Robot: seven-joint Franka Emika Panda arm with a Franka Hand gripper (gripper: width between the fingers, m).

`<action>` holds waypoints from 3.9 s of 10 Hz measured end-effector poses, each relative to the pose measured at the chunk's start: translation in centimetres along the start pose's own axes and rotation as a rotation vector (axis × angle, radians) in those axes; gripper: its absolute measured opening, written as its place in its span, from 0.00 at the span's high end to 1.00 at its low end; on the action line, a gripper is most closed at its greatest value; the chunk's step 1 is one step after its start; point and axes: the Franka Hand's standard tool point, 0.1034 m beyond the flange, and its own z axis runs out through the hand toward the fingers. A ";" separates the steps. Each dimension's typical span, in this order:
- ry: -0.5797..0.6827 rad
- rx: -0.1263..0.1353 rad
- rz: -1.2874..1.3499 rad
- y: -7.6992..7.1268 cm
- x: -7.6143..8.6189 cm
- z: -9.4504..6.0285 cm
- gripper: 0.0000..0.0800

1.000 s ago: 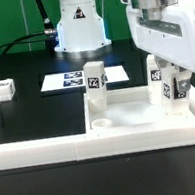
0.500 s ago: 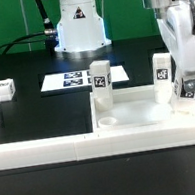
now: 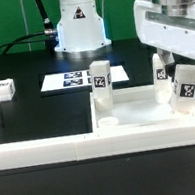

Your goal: Assemble square table

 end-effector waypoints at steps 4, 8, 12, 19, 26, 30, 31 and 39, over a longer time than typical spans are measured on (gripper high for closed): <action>0.015 -0.003 -0.389 0.1 0.4 0.2 0.19; 0.054 0.002 -0.721 0.2 1.2 0.3 0.24; 0.049 0.011 -0.530 0.1 1.1 0.3 0.64; -0.001 0.064 0.105 -0.1 1.6 0.6 0.64; -0.118 0.159 0.714 0.2 1.4 0.8 0.64; -0.072 0.103 0.059 -0.5 1.0 0.2 0.21; -0.068 0.105 0.026 -0.5 1.0 0.2 0.21; 0.032 0.066 -0.688 -0.5 1.0 -0.2 0.19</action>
Offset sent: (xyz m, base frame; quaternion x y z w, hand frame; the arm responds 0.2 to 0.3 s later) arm 0.0000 0.0000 0.0000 0.0000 0.0000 -0.1938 0.9810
